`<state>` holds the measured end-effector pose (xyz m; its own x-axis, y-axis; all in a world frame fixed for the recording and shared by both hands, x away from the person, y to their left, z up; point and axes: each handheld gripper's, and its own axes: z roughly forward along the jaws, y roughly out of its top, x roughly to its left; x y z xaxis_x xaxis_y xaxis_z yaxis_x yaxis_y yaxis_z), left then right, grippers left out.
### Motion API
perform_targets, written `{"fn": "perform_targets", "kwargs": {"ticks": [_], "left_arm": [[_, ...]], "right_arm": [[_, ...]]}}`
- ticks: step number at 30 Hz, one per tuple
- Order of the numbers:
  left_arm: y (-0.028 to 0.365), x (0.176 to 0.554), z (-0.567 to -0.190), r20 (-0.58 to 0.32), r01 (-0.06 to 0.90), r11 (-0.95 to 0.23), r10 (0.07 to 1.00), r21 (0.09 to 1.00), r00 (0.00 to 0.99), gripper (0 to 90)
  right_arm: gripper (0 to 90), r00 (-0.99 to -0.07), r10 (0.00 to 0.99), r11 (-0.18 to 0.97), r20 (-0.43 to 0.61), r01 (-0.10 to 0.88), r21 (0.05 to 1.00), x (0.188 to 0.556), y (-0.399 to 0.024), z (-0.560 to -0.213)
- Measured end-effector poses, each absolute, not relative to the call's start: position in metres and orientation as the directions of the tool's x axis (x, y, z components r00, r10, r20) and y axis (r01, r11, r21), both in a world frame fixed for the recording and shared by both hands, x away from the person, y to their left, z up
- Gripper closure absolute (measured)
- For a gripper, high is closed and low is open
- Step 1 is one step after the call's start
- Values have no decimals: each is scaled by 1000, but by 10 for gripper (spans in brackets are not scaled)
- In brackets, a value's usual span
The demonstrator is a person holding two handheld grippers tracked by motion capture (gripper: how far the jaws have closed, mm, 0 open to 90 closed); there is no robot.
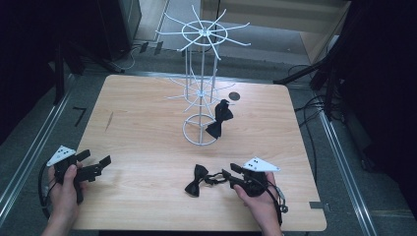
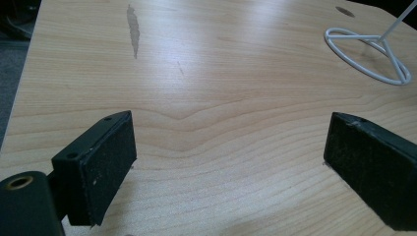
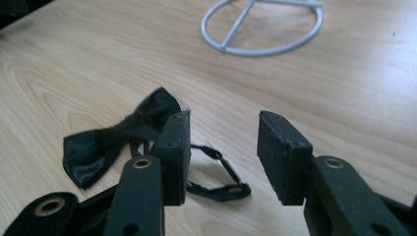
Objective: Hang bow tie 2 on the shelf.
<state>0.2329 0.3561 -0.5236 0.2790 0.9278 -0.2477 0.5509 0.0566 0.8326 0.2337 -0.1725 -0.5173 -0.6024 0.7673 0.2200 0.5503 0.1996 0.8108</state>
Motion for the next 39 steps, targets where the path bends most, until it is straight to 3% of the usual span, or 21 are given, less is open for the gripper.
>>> {"fn": "perform_targets", "kwargs": {"ticks": [22,28,32,39], "left_arm": [[357,234,-524,-253,555,58,926,830,280,60],[357,234,-524,-255,555,60,926,830,280,61],[356,234,-524,-255,555,61,926,829,280,60],[356,234,-524,-256,557,61,925,829,280,60]], "right_arm": [[793,-562,805,264,191,627,733,242,-165,-538],[819,-560,810,277,173,626,729,243,-165,-541],[894,-558,814,282,164,626,728,244,-165,-540],[900,-585,796,275,155,578,769,240,-161,-532]]}}
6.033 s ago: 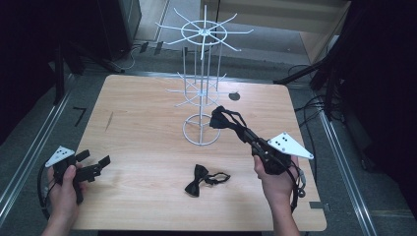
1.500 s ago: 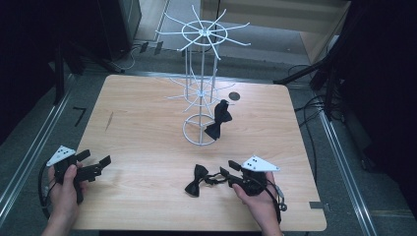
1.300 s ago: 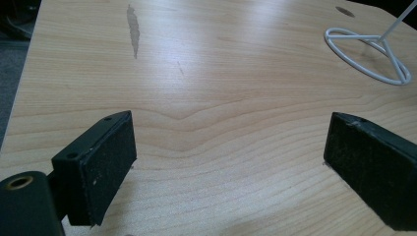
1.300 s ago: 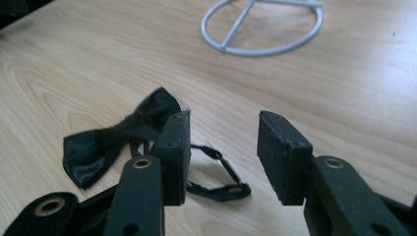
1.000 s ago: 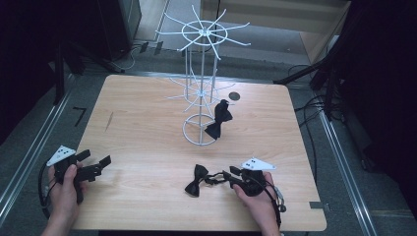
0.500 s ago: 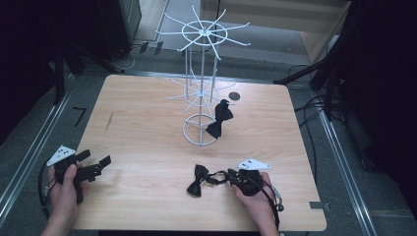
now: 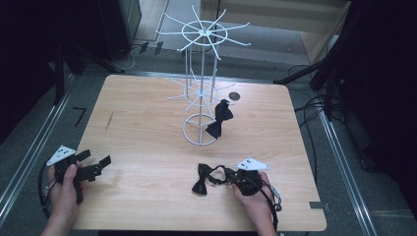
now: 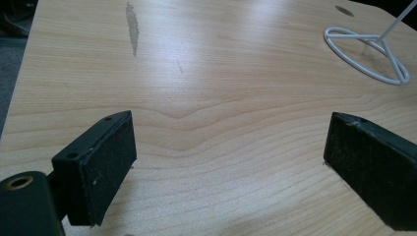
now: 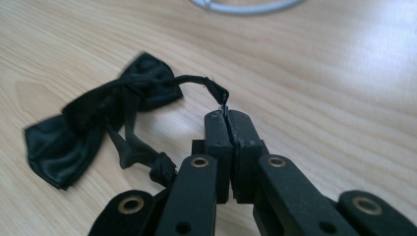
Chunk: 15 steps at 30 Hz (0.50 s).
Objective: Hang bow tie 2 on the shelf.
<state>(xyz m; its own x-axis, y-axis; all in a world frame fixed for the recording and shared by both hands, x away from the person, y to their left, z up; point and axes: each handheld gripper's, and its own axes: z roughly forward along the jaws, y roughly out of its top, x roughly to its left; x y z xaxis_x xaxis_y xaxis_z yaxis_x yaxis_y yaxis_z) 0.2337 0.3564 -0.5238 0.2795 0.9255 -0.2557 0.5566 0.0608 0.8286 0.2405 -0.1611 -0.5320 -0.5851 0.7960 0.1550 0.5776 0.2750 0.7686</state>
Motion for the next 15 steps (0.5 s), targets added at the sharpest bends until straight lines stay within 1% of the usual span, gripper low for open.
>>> {"fn": "perform_targets", "kwargs": {"ticks": [15], "left_arm": [[356,234,-524,-252,556,57,926,829,280,61]], "right_arm": [[900,-610,785,211,107,426,880,228,-156,-497]]}}
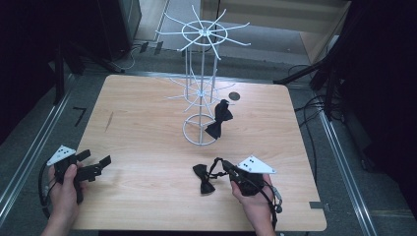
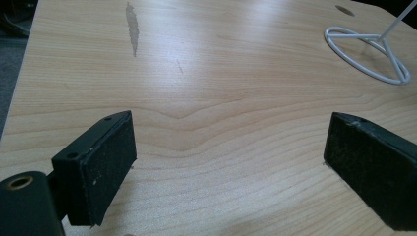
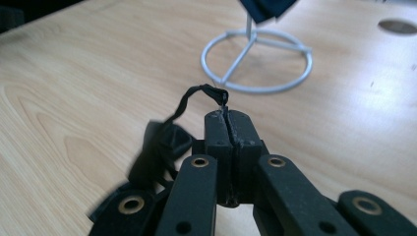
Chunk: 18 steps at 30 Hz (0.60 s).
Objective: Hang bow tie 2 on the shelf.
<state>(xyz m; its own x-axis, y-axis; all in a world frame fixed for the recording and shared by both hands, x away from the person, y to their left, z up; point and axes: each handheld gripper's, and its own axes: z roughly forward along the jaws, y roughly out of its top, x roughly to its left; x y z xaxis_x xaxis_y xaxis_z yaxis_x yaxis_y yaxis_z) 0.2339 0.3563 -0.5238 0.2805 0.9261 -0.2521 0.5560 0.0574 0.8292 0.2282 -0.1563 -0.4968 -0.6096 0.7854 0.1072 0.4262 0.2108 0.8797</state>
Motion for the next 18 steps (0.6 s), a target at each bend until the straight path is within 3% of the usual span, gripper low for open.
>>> {"fn": "perform_targets", "kwargs": {"ticks": [18], "left_arm": [[356,234,-524,-251,556,55,926,830,283,60]], "right_arm": [[900,-593,805,185,27,292,938,220,-159,-455]]}}
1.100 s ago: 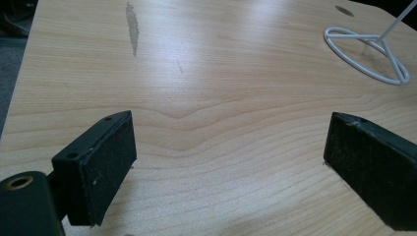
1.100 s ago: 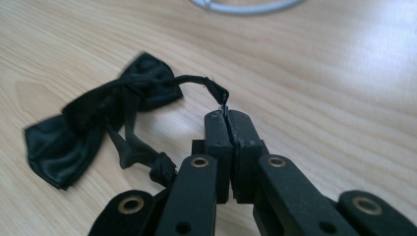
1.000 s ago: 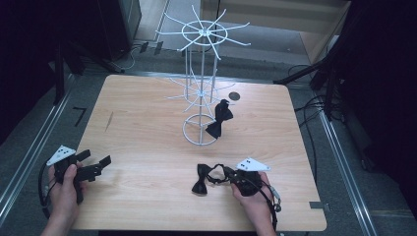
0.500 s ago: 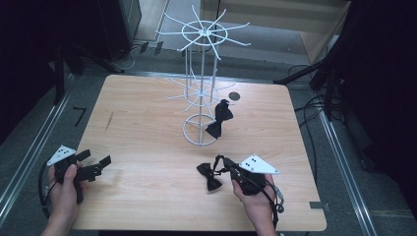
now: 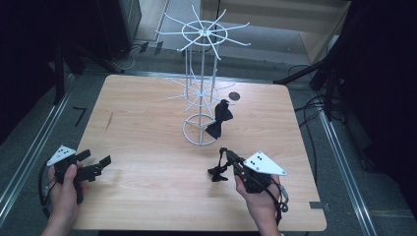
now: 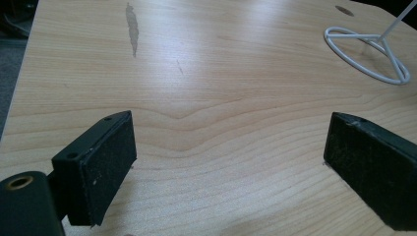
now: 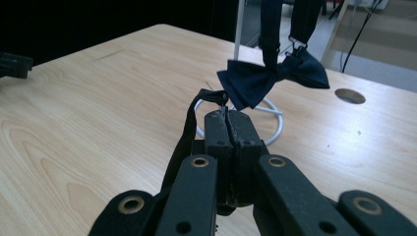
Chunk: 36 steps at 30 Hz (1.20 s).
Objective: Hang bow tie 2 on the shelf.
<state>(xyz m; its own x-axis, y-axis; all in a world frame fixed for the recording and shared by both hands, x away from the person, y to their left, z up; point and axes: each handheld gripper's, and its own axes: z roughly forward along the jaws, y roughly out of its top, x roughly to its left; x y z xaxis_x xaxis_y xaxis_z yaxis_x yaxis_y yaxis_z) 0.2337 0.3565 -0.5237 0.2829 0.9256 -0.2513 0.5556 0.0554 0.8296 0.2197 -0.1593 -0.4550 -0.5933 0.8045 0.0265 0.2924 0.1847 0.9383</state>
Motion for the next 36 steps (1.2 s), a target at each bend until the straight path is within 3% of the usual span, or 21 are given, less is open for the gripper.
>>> {"fn": "perform_targets", "kwargs": {"ticks": [36], "left_arm": [[356,234,-524,-251,558,54,926,828,283,61]], "right_arm": [[900,-603,798,150,3,203,967,232,-139,-407]]}}
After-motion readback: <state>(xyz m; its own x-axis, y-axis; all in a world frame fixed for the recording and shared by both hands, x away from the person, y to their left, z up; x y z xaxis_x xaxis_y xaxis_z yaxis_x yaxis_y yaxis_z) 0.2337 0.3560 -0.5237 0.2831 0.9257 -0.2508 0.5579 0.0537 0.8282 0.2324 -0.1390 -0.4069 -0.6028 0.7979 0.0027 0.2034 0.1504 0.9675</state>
